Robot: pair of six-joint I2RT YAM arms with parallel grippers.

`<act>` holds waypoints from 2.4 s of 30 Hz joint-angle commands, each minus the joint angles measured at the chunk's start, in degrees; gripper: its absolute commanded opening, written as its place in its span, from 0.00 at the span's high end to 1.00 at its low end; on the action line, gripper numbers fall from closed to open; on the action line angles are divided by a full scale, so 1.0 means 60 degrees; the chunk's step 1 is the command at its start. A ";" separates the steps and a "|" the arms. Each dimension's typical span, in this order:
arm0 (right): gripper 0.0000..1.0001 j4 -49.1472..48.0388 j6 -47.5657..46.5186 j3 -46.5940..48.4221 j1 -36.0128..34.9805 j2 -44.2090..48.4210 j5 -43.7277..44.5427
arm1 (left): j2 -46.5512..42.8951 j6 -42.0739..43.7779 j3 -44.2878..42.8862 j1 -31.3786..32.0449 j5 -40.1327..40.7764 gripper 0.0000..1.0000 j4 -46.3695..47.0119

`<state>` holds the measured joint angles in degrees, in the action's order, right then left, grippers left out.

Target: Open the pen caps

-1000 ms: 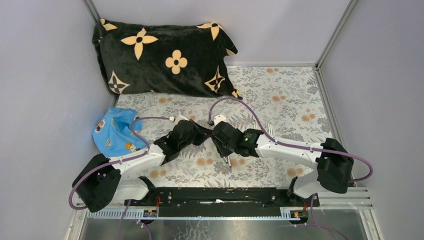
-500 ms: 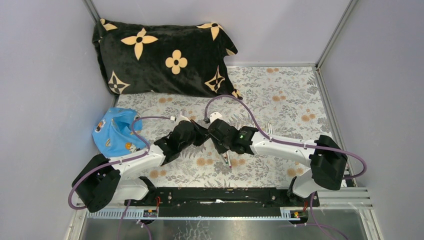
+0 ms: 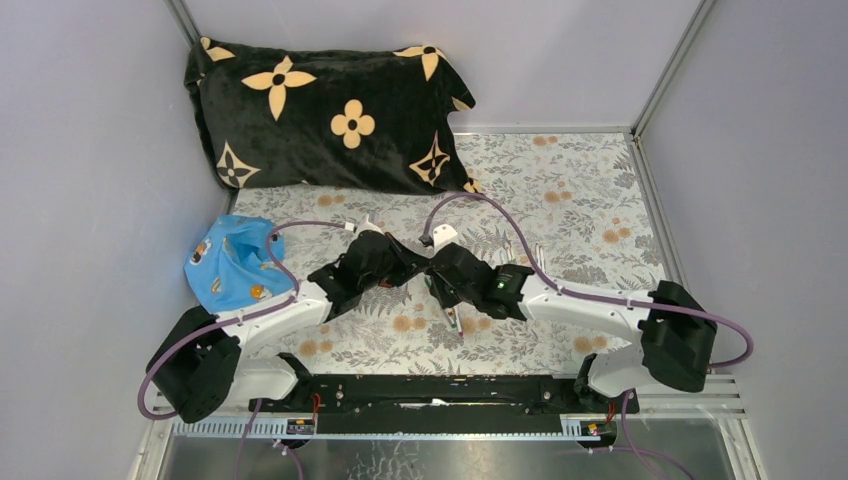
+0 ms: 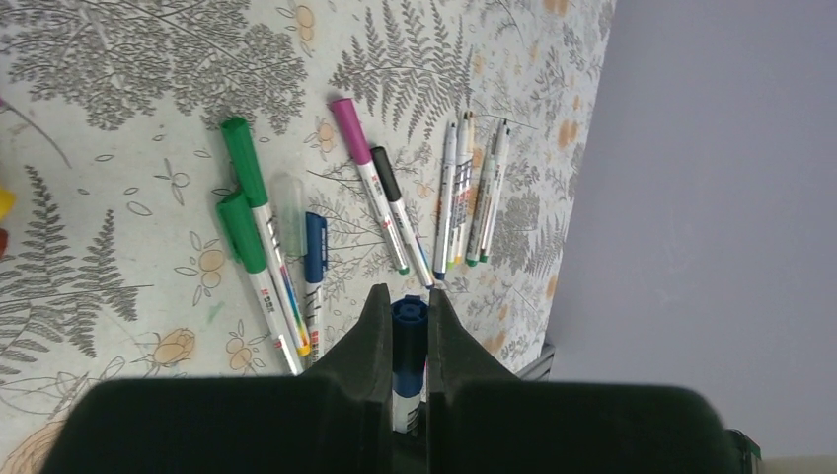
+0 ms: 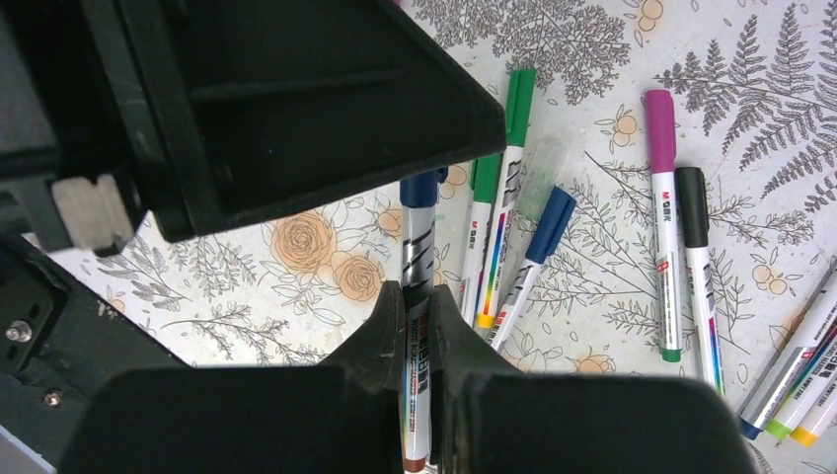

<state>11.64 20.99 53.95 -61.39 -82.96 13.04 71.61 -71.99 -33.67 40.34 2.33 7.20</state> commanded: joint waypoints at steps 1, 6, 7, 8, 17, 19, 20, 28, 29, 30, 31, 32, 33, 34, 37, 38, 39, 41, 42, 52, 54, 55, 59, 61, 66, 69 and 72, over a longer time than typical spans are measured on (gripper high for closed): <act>1.00 0.1189 0.0215 -0.0690 -0.0052 0.0878 0.0092 | 0.0110 0.0610 -0.0365 -0.0738 0.0789 1.00 0.0109; 1.00 0.1355 0.0324 -0.0946 -0.0052 0.1407 0.0089 | 0.0420 0.0613 -0.0314 -0.1033 0.0677 1.00 0.0239; 1.00 0.1378 0.0372 -0.1005 -0.0052 0.1539 0.0087 | 0.0458 0.0553 -0.0316 -0.1051 0.0717 1.00 0.0269; 1.00 0.1408 0.0414 -0.1063 -0.0052 0.1596 0.0083 | 0.0488 0.0463 -0.0305 -0.1074 0.0755 1.00 0.0303; 1.00 0.1562 0.0761 -0.1690 -0.0052 0.2470 0.0432 | 0.0814 0.0195 -0.0578 -0.1215 0.0712 1.00 0.0414; 1.00 0.1794 0.0829 -0.1578 -0.0045 0.2658 0.1067 | 0.0962 0.0767 -0.1051 -0.1215 0.0766 1.00 -0.0353; 1.00 0.2057 0.0856 -0.1387 0.0000 0.2689 0.1479 | 0.1016 0.1060 -0.1212 -0.1204 0.0899 1.00 -0.0794; 1.00 0.2862 0.0776 -0.0999 0.2251 0.2610 0.2594 | 0.1054 0.1469 -0.0477 -0.1194 0.2154 1.00 -0.2437; 1.00 0.2786 0.0670 -0.1008 0.2583 0.2537 0.2508 | 0.1101 0.1394 -0.0392 -0.1186 0.2279 1.00 -0.2538; 1.00 0.2758 0.0567 -0.0974 0.2894 0.2405 0.2439 | 0.1158 0.1305 -0.0282 -0.1193 0.2364 1.00 -0.2587; 1.00 0.2738 0.0454 -0.0940 0.3145 0.2242 0.2421 | 0.1193 0.1194 -0.0125 -0.1199 0.2421 1.00 -0.2575; 1.00 0.2704 0.0353 -0.0894 0.3356 0.2042 0.2371 | 0.1226 0.1069 0.0008 -0.1187 0.2494 1.00 -0.2568; 1.00 0.2656 0.0260 -0.0848 0.3543 0.1845 0.2324 | 0.1256 0.0943 0.0123 -0.1193 0.2554 1.00 -0.2519; 1.00 0.2599 0.0164 -0.0811 0.3704 0.1663 0.2299 | 0.1265 0.0862 0.0258 -0.1188 0.2582 1.00 -0.2431; 1.00 0.2366 -0.0176 -0.0695 0.4163 0.1061 0.2136 | 0.1362 0.0668 0.0499 -0.1208 0.2614 0.98 -0.2228; 1.00 0.2273 -0.0297 -0.0668 0.4305 0.0887 0.2052 | 0.1407 0.0617 0.0531 -0.1201 0.2633 0.96 -0.2219; 1.00 0.2144 -0.0420 -0.0651 0.4413 0.0739 0.1979 | 0.1442 0.0559 0.0586 -0.1200 0.2658 0.95 -0.2186; 1.00 0.1984 -0.0578 -0.0604 0.4644 0.0434 0.1919 | 0.1488 0.0483 0.0678 -0.1200 0.2652 0.92 -0.2031; 1.00 0.1918 -0.0649 -0.0576 0.4728 0.0282 0.1882 | 0.1516 0.0440 0.0710 -0.1200 0.2658 0.90 -0.1978; 1.00 0.1446 -0.0964 -0.0501 0.5050 -0.0972 0.1789 | 0.1579 0.0227 0.0881 -0.1208 0.2588 0.66 -0.1521; 1.00 0.1362 -0.0965 -0.0538 0.5115 -0.1106 0.1767 | 0.1563 0.0220 0.0860 -0.1200 0.2593 0.63 -0.1533; 0.99 0.1320 -0.0972 -0.0545 0.5157 -0.1180 0.1729 | 0.1549 0.0220 0.0845 -0.1201 0.2587 0.62 -0.1549; 0.90 0.1425 -0.0972 -0.0418 0.5255 -0.1360 0.1666 | 0.1452 0.0207 0.0793 -0.1204 0.2597 0.60 -0.1674; 0.80 0.1473 -0.0954 -0.0356 0.5293 -0.1413 0.1597 | 0.1364 0.0192 0.0792 -0.1201 0.2594 0.59 -0.1741; 0.61 0.1645 -0.0895 -0.0226 0.5309 -0.1449 0.1528 | 0.1082 0.0113 0.0844 -0.1201 0.2597 0.59 -0.1943; 0.57 0.1753 -0.0849 -0.0143 0.5304 -0.1275 0.1548 | 0.0811 0.0069 0.0901 -0.1202 0.2600 0.59 -0.2090; 0.55 0.1933 -0.0882 -0.0015 0.5294 -0.0984 0.1592 | 0.0530 0.0025 0.0978 -0.1204 0.2647 0.59 -0.2259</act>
<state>21.58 15.70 50.94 -29.91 -91.50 22.81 77.34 -71.13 -28.97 33.21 16.12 -3.38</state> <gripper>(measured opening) 0.441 0.409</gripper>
